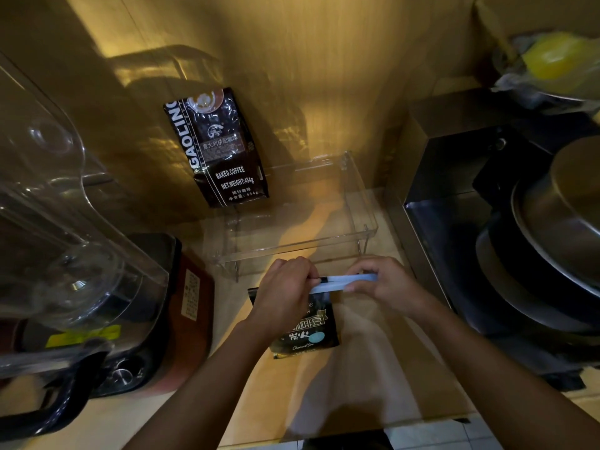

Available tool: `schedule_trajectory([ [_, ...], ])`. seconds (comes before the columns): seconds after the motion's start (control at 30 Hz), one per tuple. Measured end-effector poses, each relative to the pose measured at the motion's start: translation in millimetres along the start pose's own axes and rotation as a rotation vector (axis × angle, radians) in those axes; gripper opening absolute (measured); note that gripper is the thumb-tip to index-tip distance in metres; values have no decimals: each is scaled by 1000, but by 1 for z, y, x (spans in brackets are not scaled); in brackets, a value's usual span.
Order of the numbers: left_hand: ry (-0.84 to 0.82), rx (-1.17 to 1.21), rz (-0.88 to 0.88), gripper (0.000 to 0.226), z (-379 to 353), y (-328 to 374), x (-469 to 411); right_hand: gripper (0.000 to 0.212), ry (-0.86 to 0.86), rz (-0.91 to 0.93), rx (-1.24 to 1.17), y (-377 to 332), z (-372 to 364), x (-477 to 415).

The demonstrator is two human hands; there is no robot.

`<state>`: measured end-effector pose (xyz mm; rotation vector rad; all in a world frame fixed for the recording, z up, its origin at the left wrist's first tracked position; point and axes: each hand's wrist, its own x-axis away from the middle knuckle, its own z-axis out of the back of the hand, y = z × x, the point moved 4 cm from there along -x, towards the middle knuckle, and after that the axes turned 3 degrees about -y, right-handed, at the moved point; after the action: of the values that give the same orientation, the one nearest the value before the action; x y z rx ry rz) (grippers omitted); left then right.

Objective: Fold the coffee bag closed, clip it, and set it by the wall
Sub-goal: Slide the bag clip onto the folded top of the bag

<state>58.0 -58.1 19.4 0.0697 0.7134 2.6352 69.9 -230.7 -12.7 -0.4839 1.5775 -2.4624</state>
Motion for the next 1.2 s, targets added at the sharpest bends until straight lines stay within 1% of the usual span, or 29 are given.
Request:
schedule_trajectory([
  [0.07, -1, 2, 12, 6, 0, 0, -1, 11, -5, 25, 19, -5, -6, 0],
  [0.17, 7, -42, -23, 3, -1, 7, 2, 9, -31, 109, 111, -14, -21, -2],
  [0.3, 32, -84, -41, 7, 2, 9, 4, 13, -14, 198, 212, -22, -32, -5],
  [0.37, 37, -88, -57, 8, 4, 8, 4, 16, -36, 185, 176, -19, -29, -5],
  [0.43, 36, -89, -60, 8, 5, 7, 4, 19, -48, 122, 69, -11, -23, -2],
  [0.53, 41, -84, -47, 8, 2, 5, 5, 22, -10, 38, -57, 2, -17, 3],
  [0.63, 35, -78, -43, 7, 1, 5, 3, 20, 24, 35, -127, 7, -18, 4],
  [0.8, 24, -35, -44, 7, 4, 6, 2, 25, 23, 51, -235, 3, -23, 2],
  [0.93, 31, -28, -34, 7, 2, 10, 2, 18, -15, 60, -254, -3, -34, -6],
  [1.1, 35, 17, -58, 8, 3, 8, 0, 18, -15, 78, -216, -9, -37, -14],
  [1.2, 47, 39, -31, 10, 1, 6, -1, 19, -20, 78, -208, -7, -39, -16],
])
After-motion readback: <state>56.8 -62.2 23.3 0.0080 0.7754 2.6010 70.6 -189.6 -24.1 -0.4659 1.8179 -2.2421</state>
